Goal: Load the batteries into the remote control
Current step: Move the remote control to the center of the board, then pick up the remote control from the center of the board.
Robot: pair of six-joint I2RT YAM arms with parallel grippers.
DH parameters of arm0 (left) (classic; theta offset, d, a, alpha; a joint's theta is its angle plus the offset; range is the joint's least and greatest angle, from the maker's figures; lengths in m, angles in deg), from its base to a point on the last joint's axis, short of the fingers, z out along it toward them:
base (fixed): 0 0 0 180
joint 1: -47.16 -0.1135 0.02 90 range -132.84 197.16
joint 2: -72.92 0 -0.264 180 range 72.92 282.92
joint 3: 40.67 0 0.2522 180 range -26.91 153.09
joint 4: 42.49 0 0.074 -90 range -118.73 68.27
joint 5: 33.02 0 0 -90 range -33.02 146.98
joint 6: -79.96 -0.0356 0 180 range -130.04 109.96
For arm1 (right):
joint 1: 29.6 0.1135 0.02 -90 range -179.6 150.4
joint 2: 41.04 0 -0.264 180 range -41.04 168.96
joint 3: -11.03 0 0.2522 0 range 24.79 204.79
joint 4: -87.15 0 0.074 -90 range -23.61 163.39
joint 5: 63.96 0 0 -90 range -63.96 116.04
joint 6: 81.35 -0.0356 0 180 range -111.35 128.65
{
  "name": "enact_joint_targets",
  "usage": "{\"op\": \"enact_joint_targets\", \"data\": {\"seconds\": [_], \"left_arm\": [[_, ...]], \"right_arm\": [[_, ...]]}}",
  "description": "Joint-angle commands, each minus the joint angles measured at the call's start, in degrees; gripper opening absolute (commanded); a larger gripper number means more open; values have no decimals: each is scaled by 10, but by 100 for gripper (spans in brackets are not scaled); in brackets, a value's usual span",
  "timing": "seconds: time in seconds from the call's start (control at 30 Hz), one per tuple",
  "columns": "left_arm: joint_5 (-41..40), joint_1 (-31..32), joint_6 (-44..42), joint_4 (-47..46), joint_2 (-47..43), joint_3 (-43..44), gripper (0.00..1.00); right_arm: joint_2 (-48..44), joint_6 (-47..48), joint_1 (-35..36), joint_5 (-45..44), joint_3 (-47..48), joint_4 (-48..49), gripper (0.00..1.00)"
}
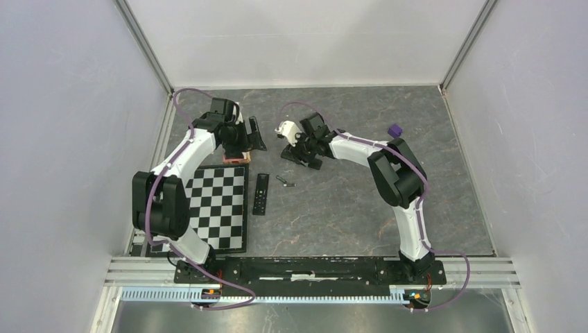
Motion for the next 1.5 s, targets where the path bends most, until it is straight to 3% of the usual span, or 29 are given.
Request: {"op": "enact_joint_targets", "data": {"seconds": [0.0, 0.2, 0.37, 0.53, 0.7, 0.83, 0.97, 1.03, 1.27, 1.47], "left_arm": [[23, 2, -26, 0, -28, -17, 94], [-10, 34, -11, -3, -28, -41, 94], [-45, 72, 8, -36, -37, -76, 96], [-73, 111, 15, -60, -41, -107, 95], [-132, 140, 14, -59, -32, -131, 92], [-174, 153, 15, -53, -28, -141, 89], [-191, 163, 20, -49, -12, -144, 86], [-212, 174, 29, -31, 6, -137, 81], [-261, 213, 53, 0, 55, -124, 76], [-233, 213, 62, -12, 68, -133, 55]], "right_arm": [[-16, -36, -6, -115, -14, 56, 41], [-76, -139, -47, -210, -91, 104, 30], [-131, -219, -96, -284, -160, 101, 29], [-174, -233, -146, -255, -241, 117, 29], [-205, -260, -167, -228, -292, 126, 41], [-217, -276, -168, -232, -285, 110, 62], [-234, -295, -168, -250, -260, 79, 75], [-246, -304, -169, -253, -243, 59, 75], [-275, -340, -169, -231, -200, -2, 72], [-299, -384, -169, -203, -215, -21, 62]]}}
